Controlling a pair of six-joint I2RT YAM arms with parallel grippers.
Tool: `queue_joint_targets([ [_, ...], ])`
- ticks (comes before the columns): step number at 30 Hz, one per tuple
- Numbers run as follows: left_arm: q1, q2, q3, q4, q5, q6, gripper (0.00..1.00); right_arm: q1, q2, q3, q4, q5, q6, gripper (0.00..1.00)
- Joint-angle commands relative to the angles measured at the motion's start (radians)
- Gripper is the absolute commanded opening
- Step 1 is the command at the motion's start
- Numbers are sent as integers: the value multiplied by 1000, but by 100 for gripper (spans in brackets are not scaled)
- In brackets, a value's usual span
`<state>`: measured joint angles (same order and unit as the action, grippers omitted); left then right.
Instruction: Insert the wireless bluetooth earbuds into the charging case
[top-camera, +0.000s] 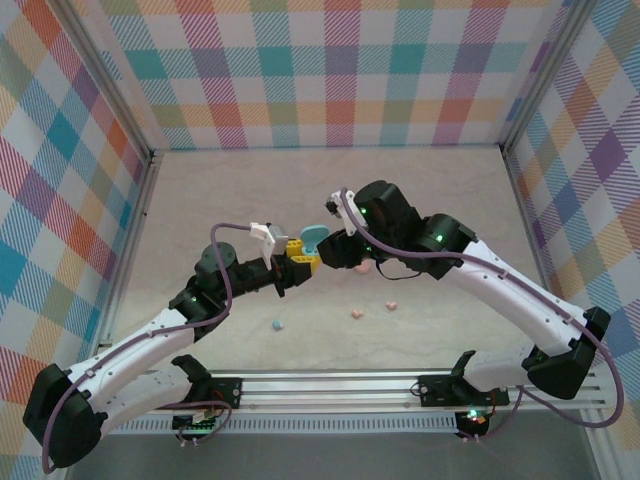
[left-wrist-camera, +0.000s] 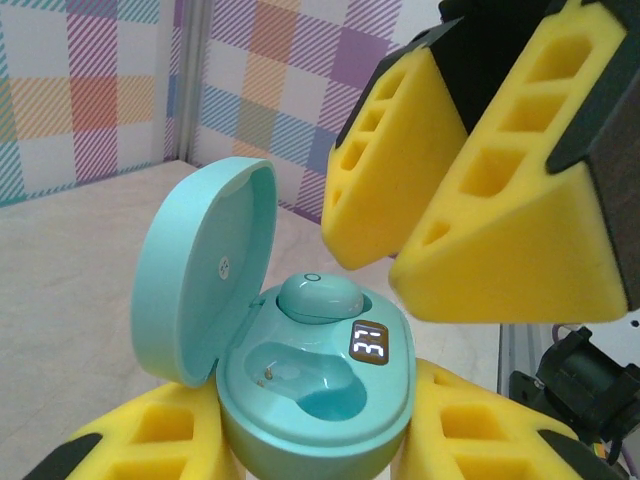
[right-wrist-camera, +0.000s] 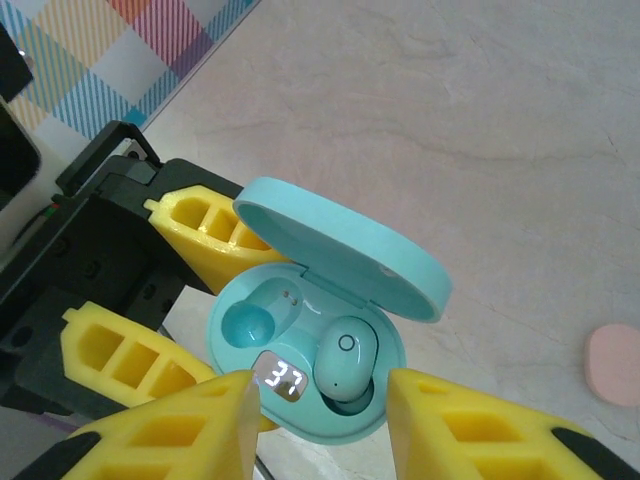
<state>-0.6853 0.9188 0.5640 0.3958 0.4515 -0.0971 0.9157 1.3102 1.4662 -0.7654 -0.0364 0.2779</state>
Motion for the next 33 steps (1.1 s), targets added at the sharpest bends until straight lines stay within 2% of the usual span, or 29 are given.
queue_joint_targets([
  [1, -9, -14, 31, 36, -5, -1, 24, -4, -46, 43, 17, -7, 27, 41],
  [8, -10, -68, 34, -34, -34, 41, 24, -64, -109, 25, 34, -6, 60, 41],
  [18, -10, -189, 33, -197, -114, 91, 24, -195, -134, -108, 124, -153, 179, 42],
  [23, -10, -270, 47, -334, -155, 115, 24, -209, -58, -198, 229, -246, 243, 42],
  [33, -10, -455, -29, -459, -249, 90, 24, -211, 131, -264, 332, -304, 266, 41],
])
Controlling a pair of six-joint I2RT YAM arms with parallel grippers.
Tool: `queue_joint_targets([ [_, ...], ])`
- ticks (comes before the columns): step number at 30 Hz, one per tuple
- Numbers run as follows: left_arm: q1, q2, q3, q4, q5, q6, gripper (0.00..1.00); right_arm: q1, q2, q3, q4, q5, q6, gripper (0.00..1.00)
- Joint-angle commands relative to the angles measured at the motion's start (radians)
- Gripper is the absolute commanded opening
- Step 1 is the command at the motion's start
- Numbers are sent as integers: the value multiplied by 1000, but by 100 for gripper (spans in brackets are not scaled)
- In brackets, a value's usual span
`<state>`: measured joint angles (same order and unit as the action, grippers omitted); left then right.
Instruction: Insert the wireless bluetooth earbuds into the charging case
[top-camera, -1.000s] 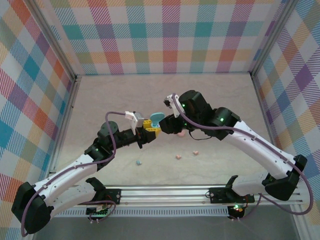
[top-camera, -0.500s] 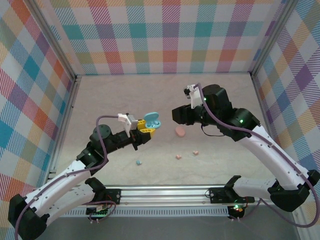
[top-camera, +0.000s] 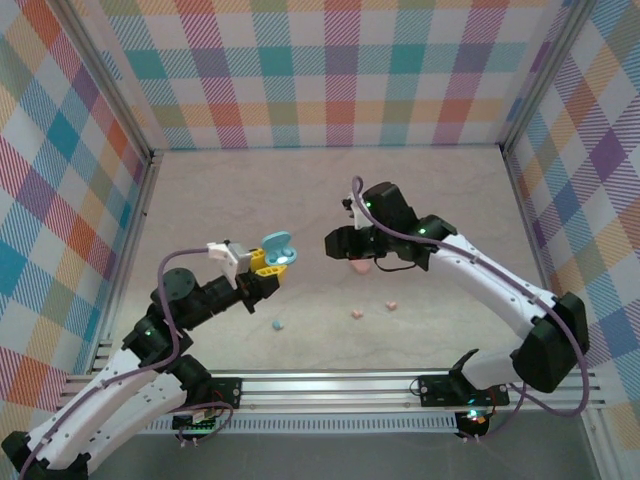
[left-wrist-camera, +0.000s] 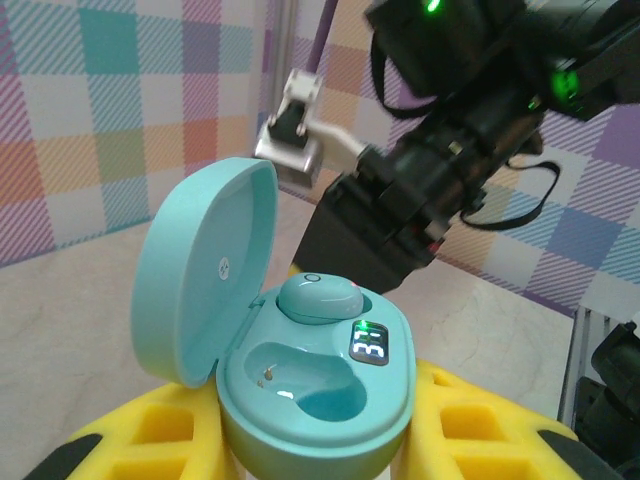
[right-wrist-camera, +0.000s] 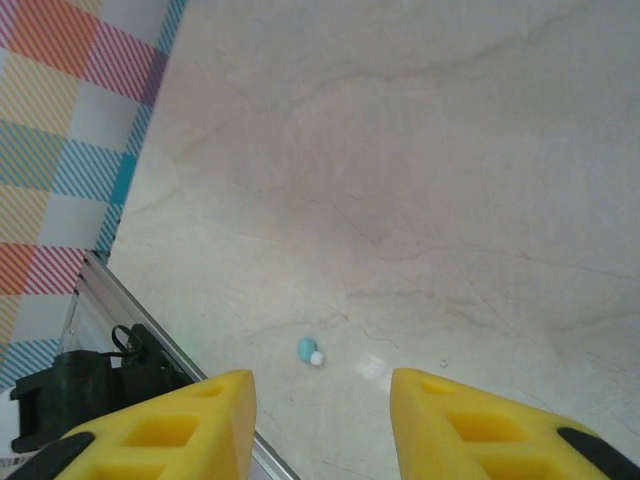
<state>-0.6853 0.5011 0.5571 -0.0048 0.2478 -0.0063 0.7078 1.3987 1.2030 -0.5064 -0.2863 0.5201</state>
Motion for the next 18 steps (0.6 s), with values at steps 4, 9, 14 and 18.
queue_joint_targets([
  [4, -10, -94, -33, -132, -73, -5, 24, -1, 148, 47, 60, -123, 31, 39],
  [9, -10, -199, -83, -152, -119, -27, 24, 7, 277, 93, 55, -133, 37, 37],
  [14, -10, -246, -82, -236, -137, -20, 24, 59, 394, 147, 59, -127, 47, 37],
  [18, -10, -276, -75, -264, -145, -11, 24, 110, 487, 218, 45, -120, 49, 37],
])
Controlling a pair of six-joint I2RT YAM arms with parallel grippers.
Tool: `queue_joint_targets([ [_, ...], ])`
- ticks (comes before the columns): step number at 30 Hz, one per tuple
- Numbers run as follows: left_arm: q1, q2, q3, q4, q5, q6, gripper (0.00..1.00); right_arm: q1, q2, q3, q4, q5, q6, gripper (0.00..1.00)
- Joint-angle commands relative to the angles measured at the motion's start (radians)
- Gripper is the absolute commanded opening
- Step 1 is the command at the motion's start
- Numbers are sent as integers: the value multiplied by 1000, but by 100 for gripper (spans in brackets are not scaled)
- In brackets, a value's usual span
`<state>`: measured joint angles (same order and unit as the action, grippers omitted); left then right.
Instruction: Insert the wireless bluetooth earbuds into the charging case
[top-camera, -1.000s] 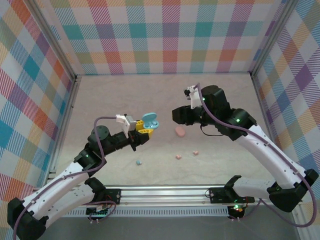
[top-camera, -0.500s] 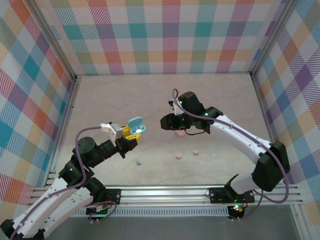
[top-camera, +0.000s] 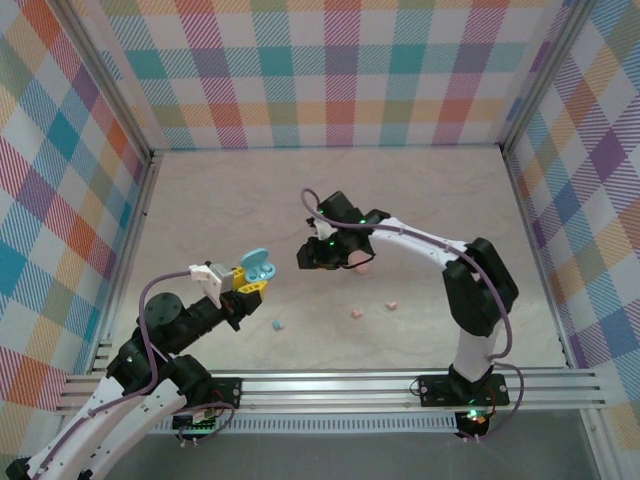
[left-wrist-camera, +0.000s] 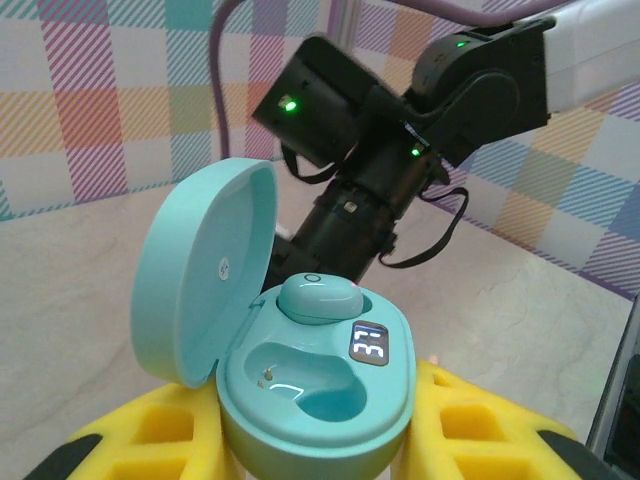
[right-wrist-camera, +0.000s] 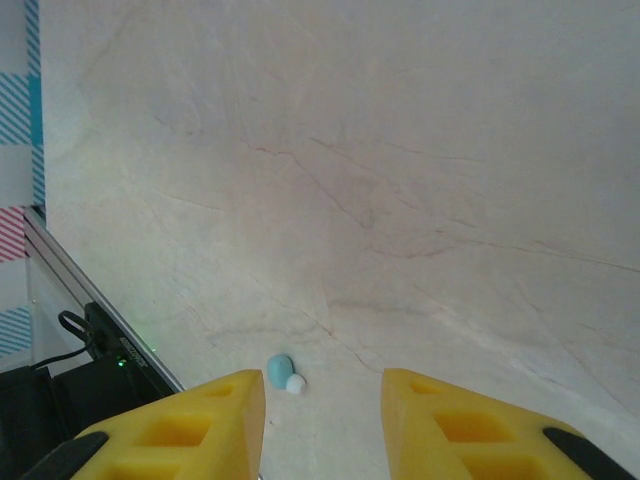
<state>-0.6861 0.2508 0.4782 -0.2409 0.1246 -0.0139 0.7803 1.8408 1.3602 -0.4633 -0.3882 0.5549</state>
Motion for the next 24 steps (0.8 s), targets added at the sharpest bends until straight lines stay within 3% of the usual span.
queue_joint_targets([
  [1, -9, -32, 5, -44, -24, 0, 24, 48, 60, 72, 2, -15, 16, 37],
  [11, -9, -55, 30, -125, -22, 10, 24, 110, 198, 158, 9, 20, 23, 36],
  [24, -9, -103, 52, -181, -39, 6, 24, 162, 251, 208, 5, 63, 37, 34],
])
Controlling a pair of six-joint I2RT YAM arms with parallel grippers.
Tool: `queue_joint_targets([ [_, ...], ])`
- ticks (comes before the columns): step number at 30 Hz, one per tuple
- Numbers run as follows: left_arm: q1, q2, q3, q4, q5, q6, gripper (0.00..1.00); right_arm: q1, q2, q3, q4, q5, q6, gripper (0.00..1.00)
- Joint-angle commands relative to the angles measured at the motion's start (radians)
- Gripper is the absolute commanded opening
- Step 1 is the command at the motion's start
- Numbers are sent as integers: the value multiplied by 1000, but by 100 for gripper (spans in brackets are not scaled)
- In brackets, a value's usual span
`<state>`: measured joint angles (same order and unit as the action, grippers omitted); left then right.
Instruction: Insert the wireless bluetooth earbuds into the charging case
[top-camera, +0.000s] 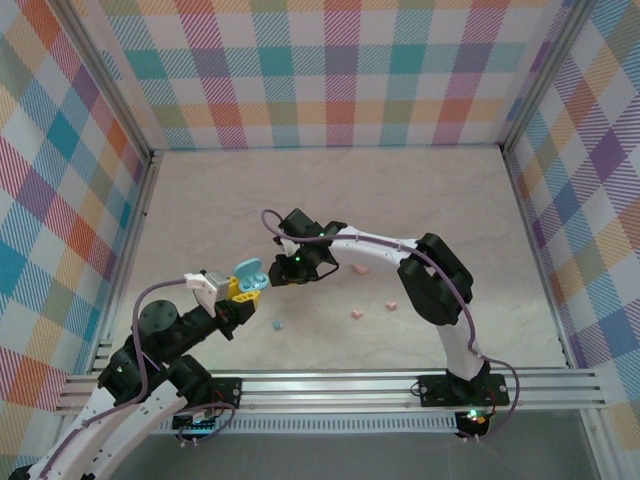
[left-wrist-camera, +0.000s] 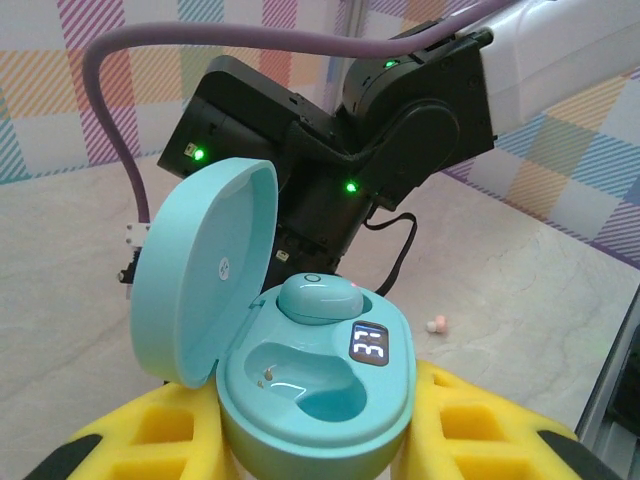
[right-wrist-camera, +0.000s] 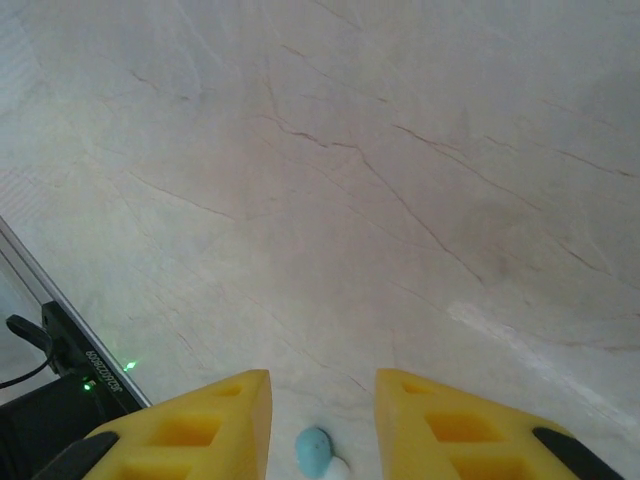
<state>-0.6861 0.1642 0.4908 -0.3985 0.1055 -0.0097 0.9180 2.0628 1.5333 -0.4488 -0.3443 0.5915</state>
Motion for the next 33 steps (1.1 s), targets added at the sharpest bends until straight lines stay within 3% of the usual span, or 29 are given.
queue_joint_targets([
  [1, -8, -20, 42, -30, -22, 2, 24, 33, 29, 36, -16, 27, -6, 34],
  [16, -9, -29, 42, -26, -35, 8, 24, 154, 2, -33, -79, 145, -176, 29],
  [23, -9, -25, 38, -22, -33, 5, 24, 170, 3, -59, -78, 127, -201, 28],
  [33, -9, -24, 44, -23, -37, 7, 24, 202, -5, -79, -62, 126, -245, 36],
])
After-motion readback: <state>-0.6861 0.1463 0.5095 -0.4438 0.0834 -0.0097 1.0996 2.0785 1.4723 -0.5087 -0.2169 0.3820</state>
